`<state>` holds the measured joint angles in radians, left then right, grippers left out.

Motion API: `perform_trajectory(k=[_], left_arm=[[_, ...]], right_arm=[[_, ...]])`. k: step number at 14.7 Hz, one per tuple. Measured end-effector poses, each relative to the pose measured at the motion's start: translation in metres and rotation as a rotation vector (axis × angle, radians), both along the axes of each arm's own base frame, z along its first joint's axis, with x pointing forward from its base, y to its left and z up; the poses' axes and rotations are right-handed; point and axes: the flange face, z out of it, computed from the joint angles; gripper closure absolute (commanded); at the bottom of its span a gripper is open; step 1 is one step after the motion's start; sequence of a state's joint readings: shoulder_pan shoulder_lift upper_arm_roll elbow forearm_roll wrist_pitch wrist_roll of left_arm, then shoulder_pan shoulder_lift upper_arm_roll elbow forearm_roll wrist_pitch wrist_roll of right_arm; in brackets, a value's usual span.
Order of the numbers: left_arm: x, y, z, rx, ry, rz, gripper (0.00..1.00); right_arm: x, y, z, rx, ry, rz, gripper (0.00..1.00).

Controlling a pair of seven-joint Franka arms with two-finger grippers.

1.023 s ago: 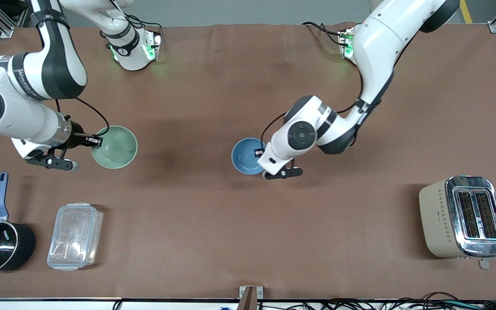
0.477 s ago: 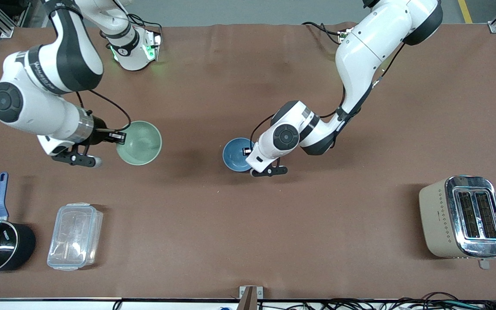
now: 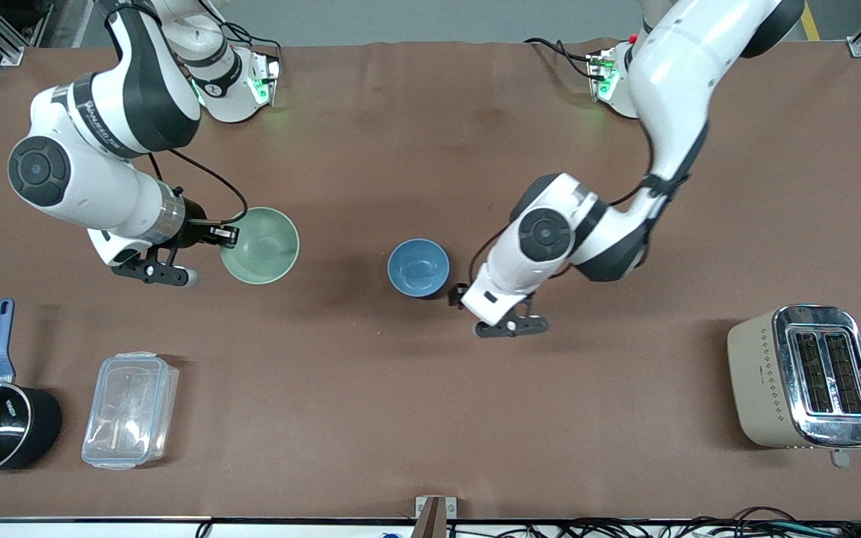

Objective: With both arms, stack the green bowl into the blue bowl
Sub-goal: 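Release the blue bowl with the left gripper while the right carries the green bowl over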

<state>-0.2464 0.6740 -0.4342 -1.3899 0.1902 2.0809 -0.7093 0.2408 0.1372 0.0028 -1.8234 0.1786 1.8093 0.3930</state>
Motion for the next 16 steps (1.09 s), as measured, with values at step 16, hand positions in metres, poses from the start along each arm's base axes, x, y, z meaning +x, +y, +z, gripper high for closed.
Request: perform_trajectory(k=[16], left_arm=[[0.015, 0.303, 0.272, 0.185, -0.106, -0.182, 0.00]], right_arm=[[-0.061, 0.257, -0.154, 0.001, -0.114, -0.091, 0.97]])
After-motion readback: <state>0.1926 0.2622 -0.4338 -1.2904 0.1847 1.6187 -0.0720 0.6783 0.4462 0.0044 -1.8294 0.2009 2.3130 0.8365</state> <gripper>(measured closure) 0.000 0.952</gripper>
